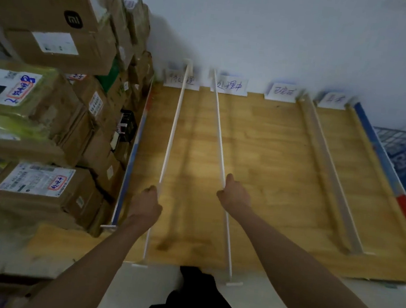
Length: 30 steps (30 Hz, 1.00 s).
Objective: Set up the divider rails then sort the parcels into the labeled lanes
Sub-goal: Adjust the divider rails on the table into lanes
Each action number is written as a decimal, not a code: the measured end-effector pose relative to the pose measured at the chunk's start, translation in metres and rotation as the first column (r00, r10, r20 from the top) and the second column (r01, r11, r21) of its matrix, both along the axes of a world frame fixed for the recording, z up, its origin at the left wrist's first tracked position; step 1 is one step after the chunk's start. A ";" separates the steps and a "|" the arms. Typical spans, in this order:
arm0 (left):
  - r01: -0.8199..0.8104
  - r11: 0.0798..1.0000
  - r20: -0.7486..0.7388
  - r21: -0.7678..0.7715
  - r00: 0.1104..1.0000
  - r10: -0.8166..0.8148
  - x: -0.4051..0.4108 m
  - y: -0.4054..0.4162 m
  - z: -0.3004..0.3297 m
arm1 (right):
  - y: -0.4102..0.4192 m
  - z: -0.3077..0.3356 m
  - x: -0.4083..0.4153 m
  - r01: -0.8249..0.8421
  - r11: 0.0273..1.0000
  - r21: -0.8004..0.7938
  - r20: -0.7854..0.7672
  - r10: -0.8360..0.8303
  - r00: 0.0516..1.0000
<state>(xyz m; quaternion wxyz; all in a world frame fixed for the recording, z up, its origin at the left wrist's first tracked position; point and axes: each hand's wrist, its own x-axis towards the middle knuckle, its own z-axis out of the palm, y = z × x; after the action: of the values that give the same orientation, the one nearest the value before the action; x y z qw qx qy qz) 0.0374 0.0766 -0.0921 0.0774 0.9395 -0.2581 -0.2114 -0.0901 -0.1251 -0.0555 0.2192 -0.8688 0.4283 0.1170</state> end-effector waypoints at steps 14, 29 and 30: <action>0.049 0.998 -0.044 0.047 0.998 -0.047 -0.036 -0.052 -0.003 | -0.069 0.000 -0.072 0.138 0.990 -0.029 -0.020 -0.138 0.990; 0.000 0.992 -0.098 0.126 0.995 0.012 -0.028 -0.107 -0.023 | -0.143 -0.029 -0.065 0.118 0.992 0.032 -0.082 -0.115 0.990; -0.002 0.992 -0.100 0.127 0.995 0.015 -0.027 -0.110 -0.023 | -0.147 -0.031 -0.063 0.117 0.993 0.030 -0.086 -0.114 0.990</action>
<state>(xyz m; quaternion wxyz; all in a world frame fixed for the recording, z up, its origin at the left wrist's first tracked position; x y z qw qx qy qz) 0.0105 -0.0331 -0.1152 0.0316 0.9318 -0.2358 -0.2741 -0.1528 -0.2718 -0.0861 0.2226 -0.8328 0.4847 0.1481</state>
